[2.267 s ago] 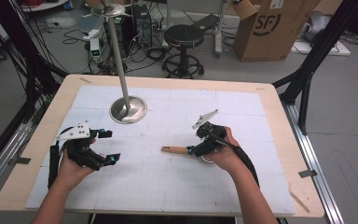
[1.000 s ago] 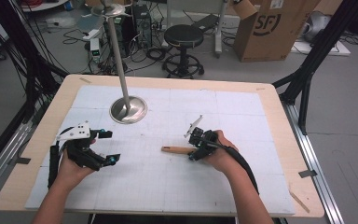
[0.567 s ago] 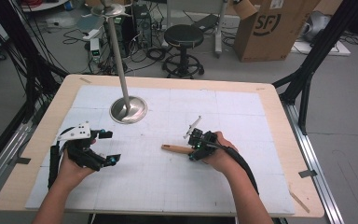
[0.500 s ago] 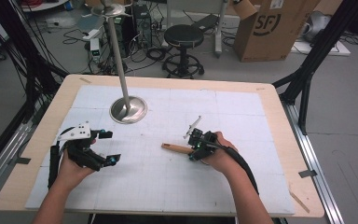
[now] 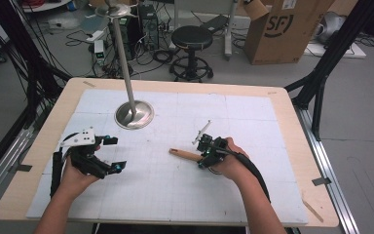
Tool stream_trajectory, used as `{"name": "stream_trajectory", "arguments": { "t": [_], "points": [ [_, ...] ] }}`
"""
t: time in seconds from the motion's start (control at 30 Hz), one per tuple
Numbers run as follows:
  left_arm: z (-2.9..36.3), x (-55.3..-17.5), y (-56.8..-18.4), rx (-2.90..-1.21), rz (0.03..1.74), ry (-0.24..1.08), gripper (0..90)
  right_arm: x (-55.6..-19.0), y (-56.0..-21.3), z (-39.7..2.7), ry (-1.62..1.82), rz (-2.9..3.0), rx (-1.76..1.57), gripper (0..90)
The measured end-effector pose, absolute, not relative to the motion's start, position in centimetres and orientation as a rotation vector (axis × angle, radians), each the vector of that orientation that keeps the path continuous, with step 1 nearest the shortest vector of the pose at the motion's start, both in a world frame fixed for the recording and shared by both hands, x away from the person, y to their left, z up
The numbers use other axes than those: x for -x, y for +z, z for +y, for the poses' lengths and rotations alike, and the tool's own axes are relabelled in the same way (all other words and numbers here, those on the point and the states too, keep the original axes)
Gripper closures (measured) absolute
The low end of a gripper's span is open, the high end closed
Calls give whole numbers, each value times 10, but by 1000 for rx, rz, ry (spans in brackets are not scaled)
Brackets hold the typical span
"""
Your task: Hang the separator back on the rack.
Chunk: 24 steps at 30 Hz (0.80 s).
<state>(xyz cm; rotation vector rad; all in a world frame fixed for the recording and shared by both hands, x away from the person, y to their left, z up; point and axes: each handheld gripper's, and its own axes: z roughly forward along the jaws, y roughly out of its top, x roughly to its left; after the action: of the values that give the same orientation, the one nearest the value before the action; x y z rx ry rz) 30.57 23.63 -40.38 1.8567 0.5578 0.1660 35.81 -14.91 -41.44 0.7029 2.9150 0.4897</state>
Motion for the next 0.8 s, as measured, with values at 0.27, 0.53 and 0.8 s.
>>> {"name": "stream_trajectory", "arguments": {
  "t": [0.27, 0.53, 0.8],
  "points": [
    [236, -306, -404, -1856, 556, 169, 18, -360, -413, -142, 415, 2939, -672, 640],
    [235, -305, -404, -1868, 555, 168, 18, -362, -414, -143, 432, 2960, -685, 676],
    [235, -306, -404, -1863, 556, 167, 18, -363, -413, -144, 430, 2956, -716, 692]
  ]
}}
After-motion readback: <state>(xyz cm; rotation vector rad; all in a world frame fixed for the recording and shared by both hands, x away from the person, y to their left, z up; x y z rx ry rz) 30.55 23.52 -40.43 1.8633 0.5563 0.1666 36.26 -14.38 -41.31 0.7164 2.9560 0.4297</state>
